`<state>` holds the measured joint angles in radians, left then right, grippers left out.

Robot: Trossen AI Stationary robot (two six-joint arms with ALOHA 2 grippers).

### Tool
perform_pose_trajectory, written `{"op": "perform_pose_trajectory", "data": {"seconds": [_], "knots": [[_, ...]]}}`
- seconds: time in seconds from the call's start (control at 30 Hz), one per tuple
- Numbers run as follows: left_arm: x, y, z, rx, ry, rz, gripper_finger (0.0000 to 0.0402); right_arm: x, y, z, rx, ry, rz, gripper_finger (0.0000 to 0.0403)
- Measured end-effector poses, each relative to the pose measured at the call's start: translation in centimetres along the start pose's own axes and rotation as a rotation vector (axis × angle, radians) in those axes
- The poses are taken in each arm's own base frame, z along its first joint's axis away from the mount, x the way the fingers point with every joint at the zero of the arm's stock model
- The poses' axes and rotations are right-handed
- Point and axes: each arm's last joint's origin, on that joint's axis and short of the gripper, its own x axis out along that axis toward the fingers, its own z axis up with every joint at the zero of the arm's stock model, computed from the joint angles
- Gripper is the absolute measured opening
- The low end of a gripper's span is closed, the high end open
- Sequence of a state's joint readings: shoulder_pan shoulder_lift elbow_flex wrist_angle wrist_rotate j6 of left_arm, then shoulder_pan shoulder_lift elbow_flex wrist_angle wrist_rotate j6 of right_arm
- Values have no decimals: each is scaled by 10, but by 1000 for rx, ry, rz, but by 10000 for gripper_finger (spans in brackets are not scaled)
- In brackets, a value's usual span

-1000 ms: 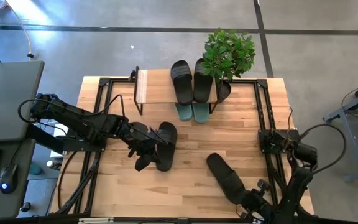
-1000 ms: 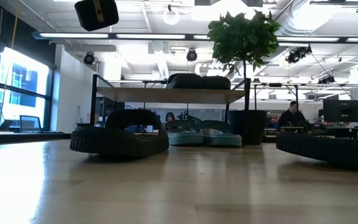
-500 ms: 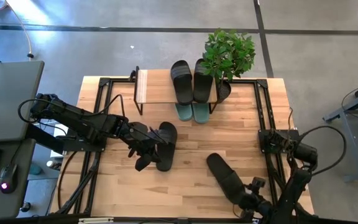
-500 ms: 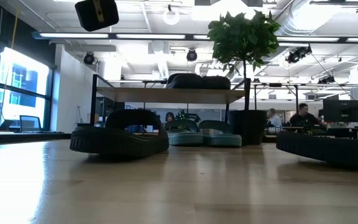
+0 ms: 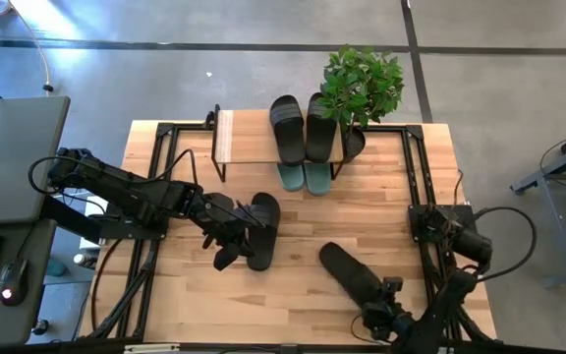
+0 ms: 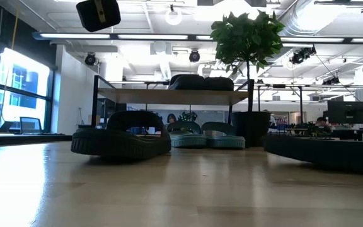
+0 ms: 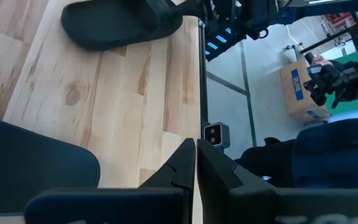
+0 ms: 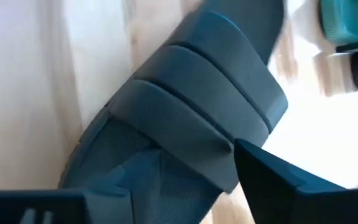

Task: Pick and place slides into the shelf
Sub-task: Put the black slipper under the shelf

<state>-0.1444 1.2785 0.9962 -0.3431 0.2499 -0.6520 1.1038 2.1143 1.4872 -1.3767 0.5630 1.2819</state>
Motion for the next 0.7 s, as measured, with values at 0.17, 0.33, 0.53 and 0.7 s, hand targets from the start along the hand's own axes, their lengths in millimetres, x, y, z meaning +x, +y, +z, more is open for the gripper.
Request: {"op": "perform_pose_trajectory", "data": {"seconds": [0.17, 0.33, 0.53, 0.7], "knots": [[0, 0, 0, 0, 0, 0, 5, 8, 0, 3, 17, -15, -7, 148], [0, 0, 0, 0, 0, 0, 5, 20, 0, 4, 88, -20, -12, 100], [0, 0, 0, -7, 0, 0, 5, 18, -5, 7, 171, -22, -46, 13], [0, 0, 0, -7, -4, 0, 5, 9, -12, 11, 250, -21, -96, 11]]}}
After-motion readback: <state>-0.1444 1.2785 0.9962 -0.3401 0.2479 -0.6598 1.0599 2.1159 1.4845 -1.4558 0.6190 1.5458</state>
